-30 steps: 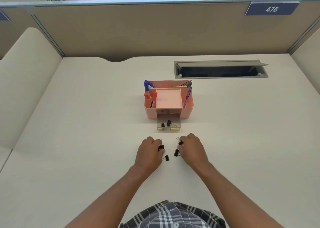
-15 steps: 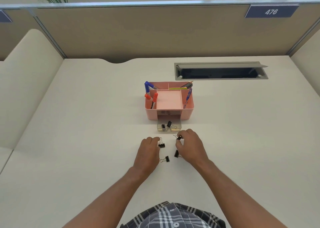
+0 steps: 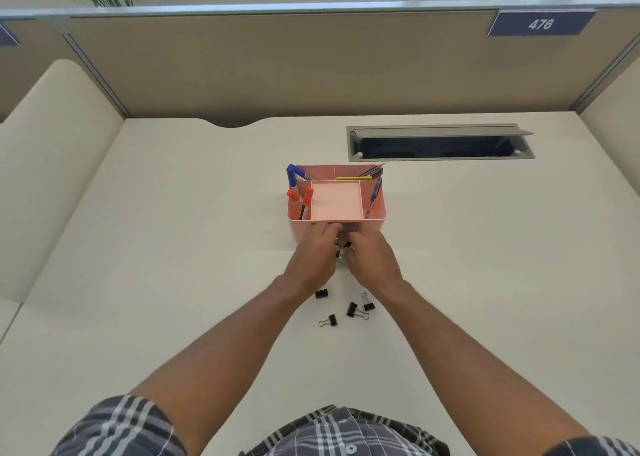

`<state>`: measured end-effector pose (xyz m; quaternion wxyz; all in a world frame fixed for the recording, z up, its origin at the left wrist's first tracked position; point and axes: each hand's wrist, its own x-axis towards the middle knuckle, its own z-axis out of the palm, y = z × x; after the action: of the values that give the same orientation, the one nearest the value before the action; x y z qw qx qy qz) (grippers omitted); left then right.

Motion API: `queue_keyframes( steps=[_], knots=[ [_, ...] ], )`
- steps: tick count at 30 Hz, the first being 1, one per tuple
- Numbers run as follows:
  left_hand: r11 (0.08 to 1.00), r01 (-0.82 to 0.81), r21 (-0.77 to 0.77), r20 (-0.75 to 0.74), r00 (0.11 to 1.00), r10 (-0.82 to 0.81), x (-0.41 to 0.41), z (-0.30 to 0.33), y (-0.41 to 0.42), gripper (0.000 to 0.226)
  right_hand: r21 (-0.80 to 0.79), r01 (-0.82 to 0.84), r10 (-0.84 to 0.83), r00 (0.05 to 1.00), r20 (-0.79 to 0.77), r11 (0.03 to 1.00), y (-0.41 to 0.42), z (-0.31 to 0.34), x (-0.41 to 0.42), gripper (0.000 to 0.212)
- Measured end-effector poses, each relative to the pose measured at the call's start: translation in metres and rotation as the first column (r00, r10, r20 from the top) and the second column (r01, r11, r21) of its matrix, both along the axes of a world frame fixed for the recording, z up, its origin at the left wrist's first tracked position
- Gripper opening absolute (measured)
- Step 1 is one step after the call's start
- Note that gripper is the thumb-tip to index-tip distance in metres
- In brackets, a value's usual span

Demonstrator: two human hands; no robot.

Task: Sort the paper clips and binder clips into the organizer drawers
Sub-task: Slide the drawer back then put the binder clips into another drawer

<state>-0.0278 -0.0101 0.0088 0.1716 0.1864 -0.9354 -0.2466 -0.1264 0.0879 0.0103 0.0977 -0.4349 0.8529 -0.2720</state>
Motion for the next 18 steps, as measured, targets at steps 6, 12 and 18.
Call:
queue_keyframes(
  steps=[6,12,18],
  knots=[
    [1.000,-0.013,-0.024,-0.012,1.000,0.013,0.029,-0.014,0.007,0.034,0.071,0.040,-0.042,0.999,0.018,0.997,0.026,0.001,0.002,0.020],
    [0.987,-0.148,0.060,0.148,0.979,0.138,0.075,-0.046,0.027,0.033,0.504,0.119,-0.183,0.980,0.080,0.856,0.067,-0.010,0.017,0.023],
    [0.977,-0.214,0.017,0.268,0.942,0.202,0.064,-0.047,0.038,0.021,0.513,0.123,-0.169,0.985,0.044,0.850,0.069,-0.022,0.043,0.011]
  ],
)
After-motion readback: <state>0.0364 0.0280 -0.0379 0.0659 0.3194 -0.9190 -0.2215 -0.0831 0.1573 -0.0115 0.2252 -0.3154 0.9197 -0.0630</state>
